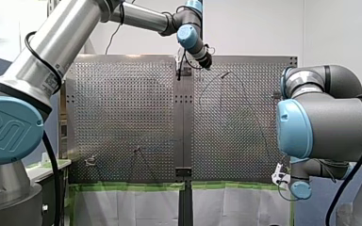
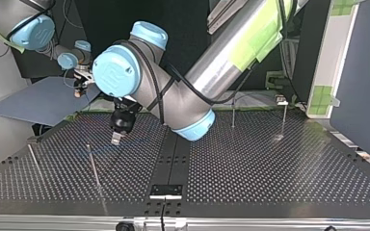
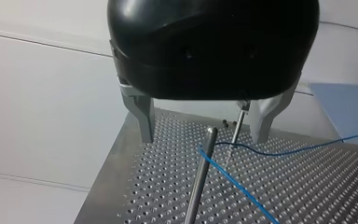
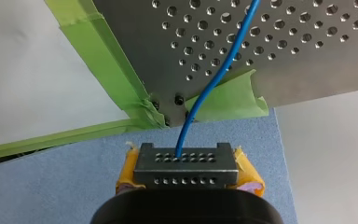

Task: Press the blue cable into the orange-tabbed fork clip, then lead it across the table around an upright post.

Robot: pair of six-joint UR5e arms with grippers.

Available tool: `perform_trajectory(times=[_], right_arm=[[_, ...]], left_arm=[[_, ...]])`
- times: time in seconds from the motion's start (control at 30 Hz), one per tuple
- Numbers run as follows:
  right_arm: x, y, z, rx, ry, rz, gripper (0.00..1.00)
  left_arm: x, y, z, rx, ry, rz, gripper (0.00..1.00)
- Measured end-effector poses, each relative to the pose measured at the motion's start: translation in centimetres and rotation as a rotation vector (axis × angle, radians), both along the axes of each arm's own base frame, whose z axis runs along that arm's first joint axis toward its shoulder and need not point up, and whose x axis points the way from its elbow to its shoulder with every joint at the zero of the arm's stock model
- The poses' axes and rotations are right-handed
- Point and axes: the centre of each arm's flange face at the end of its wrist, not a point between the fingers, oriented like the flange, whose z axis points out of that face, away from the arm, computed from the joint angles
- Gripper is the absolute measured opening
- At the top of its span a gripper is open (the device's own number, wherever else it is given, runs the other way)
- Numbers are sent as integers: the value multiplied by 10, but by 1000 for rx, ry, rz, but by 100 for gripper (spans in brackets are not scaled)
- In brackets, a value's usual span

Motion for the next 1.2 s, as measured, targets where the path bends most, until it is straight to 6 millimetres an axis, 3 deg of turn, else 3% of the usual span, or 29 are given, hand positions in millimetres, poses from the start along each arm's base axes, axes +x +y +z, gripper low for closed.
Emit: perform_trajectory(times=[1.2], right_arm=[[4,1,0,-1,3,7,0]], left_arm=[[0,4,-1,-106,63,60,98]])
